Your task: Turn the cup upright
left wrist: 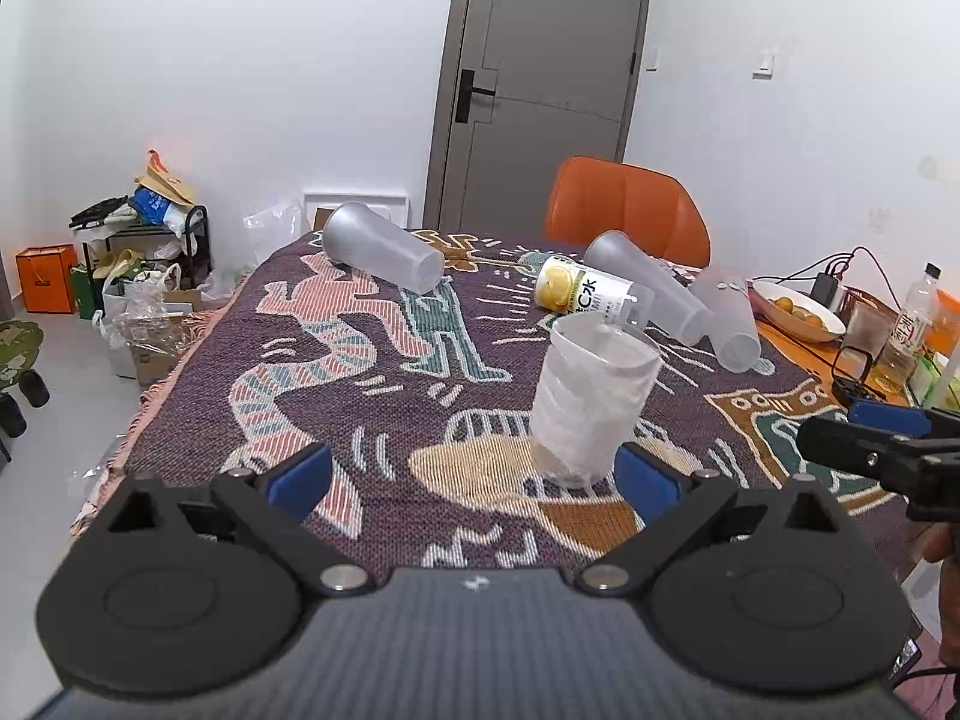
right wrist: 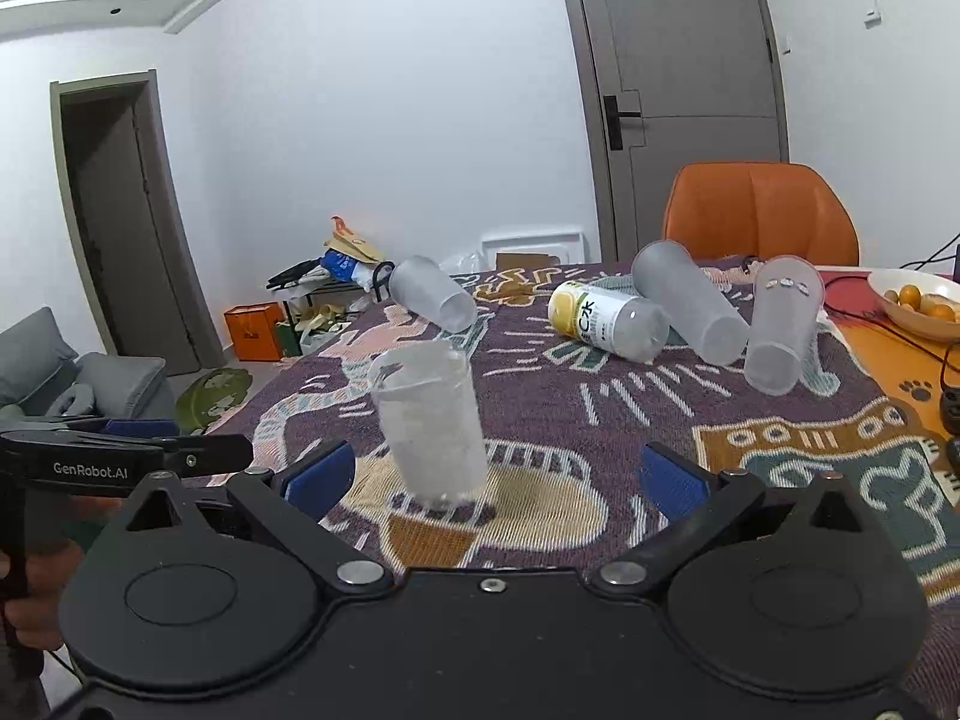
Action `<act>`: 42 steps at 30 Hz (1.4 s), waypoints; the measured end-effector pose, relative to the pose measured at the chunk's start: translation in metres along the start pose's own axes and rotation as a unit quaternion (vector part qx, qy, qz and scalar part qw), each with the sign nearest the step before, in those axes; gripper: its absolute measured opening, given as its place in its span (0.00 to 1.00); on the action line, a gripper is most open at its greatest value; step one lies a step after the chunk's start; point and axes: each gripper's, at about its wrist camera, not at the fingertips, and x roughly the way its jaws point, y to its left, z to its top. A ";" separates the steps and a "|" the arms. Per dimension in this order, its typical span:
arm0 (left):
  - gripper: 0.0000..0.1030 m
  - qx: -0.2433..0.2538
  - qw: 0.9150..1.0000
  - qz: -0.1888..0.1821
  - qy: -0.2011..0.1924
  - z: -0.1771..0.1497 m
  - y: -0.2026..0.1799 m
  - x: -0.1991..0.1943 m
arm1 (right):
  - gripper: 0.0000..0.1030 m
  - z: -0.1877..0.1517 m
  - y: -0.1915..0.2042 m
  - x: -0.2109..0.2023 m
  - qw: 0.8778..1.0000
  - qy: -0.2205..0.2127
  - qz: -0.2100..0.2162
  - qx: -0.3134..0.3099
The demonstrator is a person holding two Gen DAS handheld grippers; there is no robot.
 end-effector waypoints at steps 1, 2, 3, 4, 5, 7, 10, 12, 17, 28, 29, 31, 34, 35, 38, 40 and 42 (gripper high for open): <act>0.97 0.000 1.000 0.001 -0.001 -0.001 0.000 -0.002 | 1.00 -0.001 0.001 -0.003 1.000 0.003 0.004 0.000; 0.98 0.001 1.000 0.003 -0.001 -0.003 -0.001 -0.005 | 1.00 -0.003 0.002 -0.005 1.000 0.006 0.008 0.000; 0.98 0.003 1.000 0.003 -0.001 -0.004 -0.002 -0.007 | 1.00 -0.005 0.003 -0.008 1.000 0.007 0.011 0.001; 0.99 0.005 1.000 0.004 -0.001 -0.005 -0.003 -0.009 | 1.00 -0.006 0.004 -0.010 1.000 0.007 0.013 0.002; 0.99 0.009 1.000 0.005 -0.002 -0.006 -0.004 -0.012 | 1.00 -0.007 0.005 -0.013 1.000 0.006 0.013 0.002; 1.00 0.016 1.000 0.006 -0.003 -0.008 -0.006 -0.016 | 1.00 -0.010 0.007 -0.020 1.000 0.002 0.011 0.001; 1.00 0.022 1.000 0.004 -0.006 -0.012 -0.008 -0.024 | 1.00 -0.008 0.009 -0.024 1.000 0.001 0.010 -0.005; 1.00 0.025 1.000 0.004 -0.008 -0.014 -0.009 -0.029 | 1.00 -0.007 0.010 -0.027 1.000 -0.002 0.008 -0.007; 1.00 0.022 1.000 0.002 -0.005 -0.013 -0.004 -0.034 | 1.00 -0.007 0.014 -0.029 1.000 0.002 0.017 -0.009; 1.00 0.025 1.000 0.004 -0.007 -0.011 -0.003 -0.039 | 1.00 -0.011 0.018 -0.029 1.000 0.002 0.021 -0.012; 1.00 0.026 1.000 0.004 -0.008 -0.011 -0.003 -0.039 | 1.00 -0.011 0.018 -0.029 1.000 0.003 0.022 -0.010; 1.00 0.025 1.000 0.004 -0.008 -0.010 -0.003 -0.039 | 1.00 -0.010 0.017 -0.029 1.000 0.002 0.022 -0.009; 1.00 0.026 1.000 0.004 -0.007 -0.011 -0.003 -0.039 | 1.00 -0.010 0.017 -0.029 1.000 -0.001 0.019 -0.010; 1.00 0.027 1.000 0.004 -0.007 -0.011 -0.003 -0.039 | 1.00 -0.010 0.016 -0.029 1.000 -0.001 0.018 -0.010; 1.00 0.029 1.000 0.004 -0.007 -0.010 -0.004 -0.040 | 1.00 -0.010 0.017 -0.031 1.000 -0.003 0.017 -0.012; 1.00 0.028 1.000 0.004 -0.007 -0.010 -0.004 -0.040 | 1.00 -0.010 0.018 -0.031 1.000 -0.004 0.015 -0.014; 1.00 0.027 1.000 0.003 -0.007 -0.010 -0.004 -0.040 | 1.00 -0.010 0.018 -0.031 1.000 -0.004 0.016 -0.014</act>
